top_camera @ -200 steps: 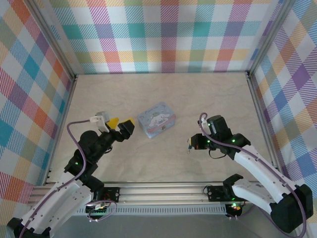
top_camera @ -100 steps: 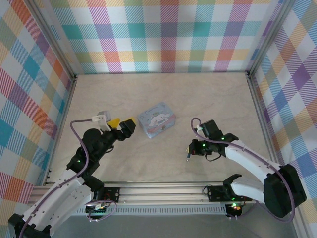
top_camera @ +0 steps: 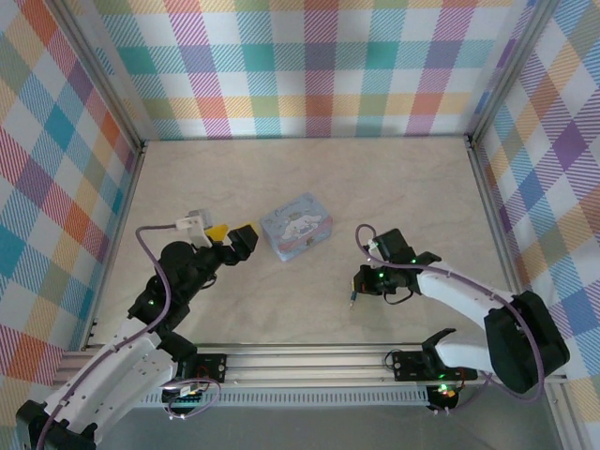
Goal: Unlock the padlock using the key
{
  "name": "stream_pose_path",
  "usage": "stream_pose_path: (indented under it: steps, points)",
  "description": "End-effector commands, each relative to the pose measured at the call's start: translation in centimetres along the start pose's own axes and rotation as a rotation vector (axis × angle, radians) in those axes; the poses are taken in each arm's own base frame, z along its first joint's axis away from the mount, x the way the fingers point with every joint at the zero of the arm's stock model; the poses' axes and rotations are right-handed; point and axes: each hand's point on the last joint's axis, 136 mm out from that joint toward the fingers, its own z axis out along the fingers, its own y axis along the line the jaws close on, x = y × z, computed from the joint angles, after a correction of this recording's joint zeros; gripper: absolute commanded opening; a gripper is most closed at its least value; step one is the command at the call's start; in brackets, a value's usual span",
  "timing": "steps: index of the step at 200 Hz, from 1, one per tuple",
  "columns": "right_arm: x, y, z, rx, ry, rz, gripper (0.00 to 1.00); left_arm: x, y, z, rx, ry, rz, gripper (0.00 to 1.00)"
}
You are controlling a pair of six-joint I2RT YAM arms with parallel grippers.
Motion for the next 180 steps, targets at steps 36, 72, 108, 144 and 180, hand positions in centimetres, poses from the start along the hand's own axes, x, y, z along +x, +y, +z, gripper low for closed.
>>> stream_pose_path:
  steps: [36, 72, 108, 144, 180]
  points:
    - [-0.5, 0.3, 1.1, -0.034, 0.004, 0.019, 0.01, -0.9, -0.9, 0.2, 0.027, -0.025, -0.007, 1.00]
    - [-0.6, 0.2, 1.7, -0.033, 0.014, 0.033, 0.01, -0.9, -1.0, 0.2, 0.030, -0.025, -0.010, 1.00]
    - [-0.8, 0.1, 2.0, -0.034, 0.018, 0.043, 0.01, -1.1, -1.1, 0.2, 0.032, -0.028, -0.010, 1.00]
    - [-0.6, -0.1, 2.4, -0.031, 0.027, 0.061, 0.05, -0.8, -1.1, 0.3, 0.033, -0.016, -0.012, 1.00]
    - [-0.6, -0.2, 2.7, -0.028, 0.032, 0.075, 0.13, -0.9, -1.2, 0.4, 0.032, -0.018, -0.005, 1.00]
